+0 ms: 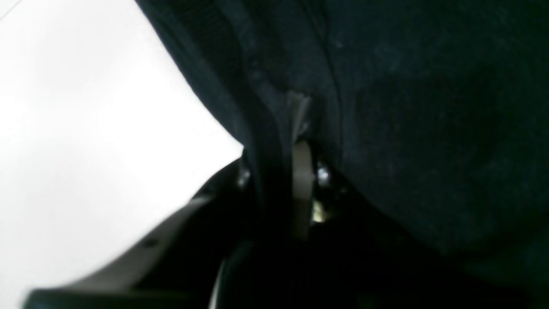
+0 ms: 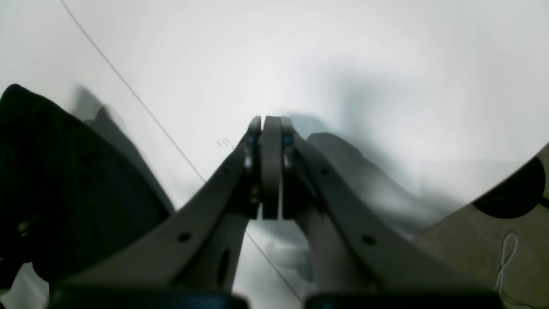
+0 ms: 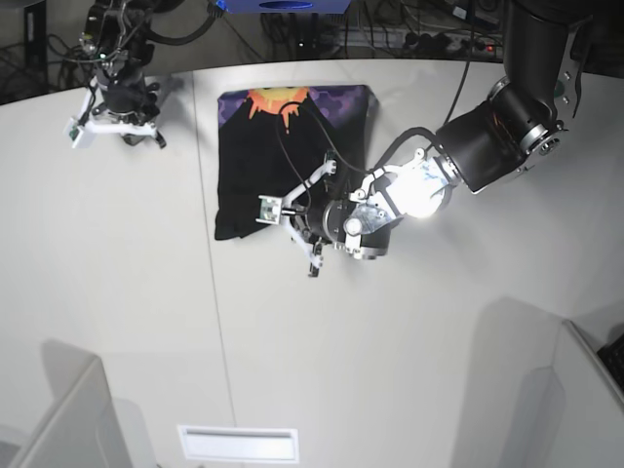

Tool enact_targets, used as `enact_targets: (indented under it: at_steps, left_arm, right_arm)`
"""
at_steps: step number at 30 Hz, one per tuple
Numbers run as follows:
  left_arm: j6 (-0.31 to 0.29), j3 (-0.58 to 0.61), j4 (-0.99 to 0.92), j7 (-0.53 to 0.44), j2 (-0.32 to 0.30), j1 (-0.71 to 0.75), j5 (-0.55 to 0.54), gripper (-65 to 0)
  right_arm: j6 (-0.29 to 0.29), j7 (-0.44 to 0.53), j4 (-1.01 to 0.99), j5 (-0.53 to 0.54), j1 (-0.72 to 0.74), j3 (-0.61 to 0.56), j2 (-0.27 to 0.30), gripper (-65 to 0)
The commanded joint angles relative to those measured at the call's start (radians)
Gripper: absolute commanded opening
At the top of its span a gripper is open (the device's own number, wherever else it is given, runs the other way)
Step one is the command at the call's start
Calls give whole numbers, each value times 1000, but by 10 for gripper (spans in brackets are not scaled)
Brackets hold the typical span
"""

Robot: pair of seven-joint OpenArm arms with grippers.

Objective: Fold the T-shirt properly
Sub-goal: 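Drag the bundle with the left gripper to square it on the table, then release the bundle and raise the left gripper away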

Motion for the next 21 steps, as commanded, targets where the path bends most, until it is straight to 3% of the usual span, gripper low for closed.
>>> enact_targets:
  at_steps: [1,5,9,15,21]
  left_arm:
    - [6,-4,1,29,-3,-31,25,-448]
    - [6,-33,1,29,-2,-52,25,-267]
    - [6,-192,1,29,32,-60,23,-193]
    - [6,-403,68,29,77,-60,20,-191]
    - [6,-421,222,34,90,-44,18,-196]
  right_arm:
    - [6,18,16,2,-2,-1,1,-650]
    - [6,18,16,5,-2,-2,1,-650]
    - [6,16,16,5,-2,-2,1,-650]
    - [6,15,16,4,1,-2,1,-650]
    - [6,13,16,2,-2,-2,3,-650]
